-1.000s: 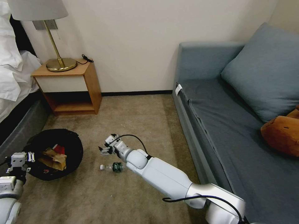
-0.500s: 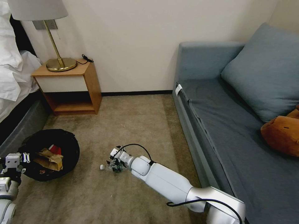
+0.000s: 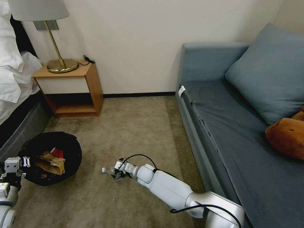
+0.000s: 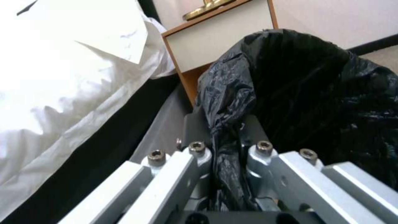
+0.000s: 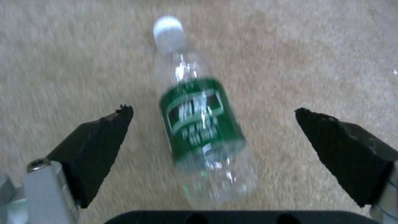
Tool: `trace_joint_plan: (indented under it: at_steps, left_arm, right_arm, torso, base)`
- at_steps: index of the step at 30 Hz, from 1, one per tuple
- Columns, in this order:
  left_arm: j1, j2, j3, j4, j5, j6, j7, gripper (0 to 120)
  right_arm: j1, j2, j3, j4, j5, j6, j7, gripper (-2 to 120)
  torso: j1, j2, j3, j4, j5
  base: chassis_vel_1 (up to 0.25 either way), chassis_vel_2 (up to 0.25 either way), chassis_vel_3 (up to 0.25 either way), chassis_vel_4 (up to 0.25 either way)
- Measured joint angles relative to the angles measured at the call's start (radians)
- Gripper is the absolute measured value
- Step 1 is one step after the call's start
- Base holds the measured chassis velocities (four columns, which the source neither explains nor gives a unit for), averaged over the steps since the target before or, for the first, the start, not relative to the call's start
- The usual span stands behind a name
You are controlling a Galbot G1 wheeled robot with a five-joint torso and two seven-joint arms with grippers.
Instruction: Pick up the trash bin, then pick up the garbage on the floor and place it into the trash bin.
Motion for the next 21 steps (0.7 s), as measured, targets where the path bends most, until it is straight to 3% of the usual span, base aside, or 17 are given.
trace_joint_plan:
  at_steps: [7,21]
  left_arm:
    - [-0.006,-0.002,0.005,-0.018,-0.009,0.014,-0.001,5]
    - [-0.016,-0.002,0.018,-0.024,-0.020,0.020,-0.003,5]
  right_arm:
    - [0.016,0.000,0.001,-0.075,-0.027,0.055,-0.047,100]
    - [0.021,-0.001,-0.005,-0.096,-0.033,0.078,-0.068,100]
  torso:
    - [0.000,0.000,0.000,0.0000,0.0000]
    - [0.000,0.000,0.000,0.0001,0.0001]
  base:
    - [0.000,0.000,0.000,0.000]
    - [0.000,0.000,0.000,0.000]
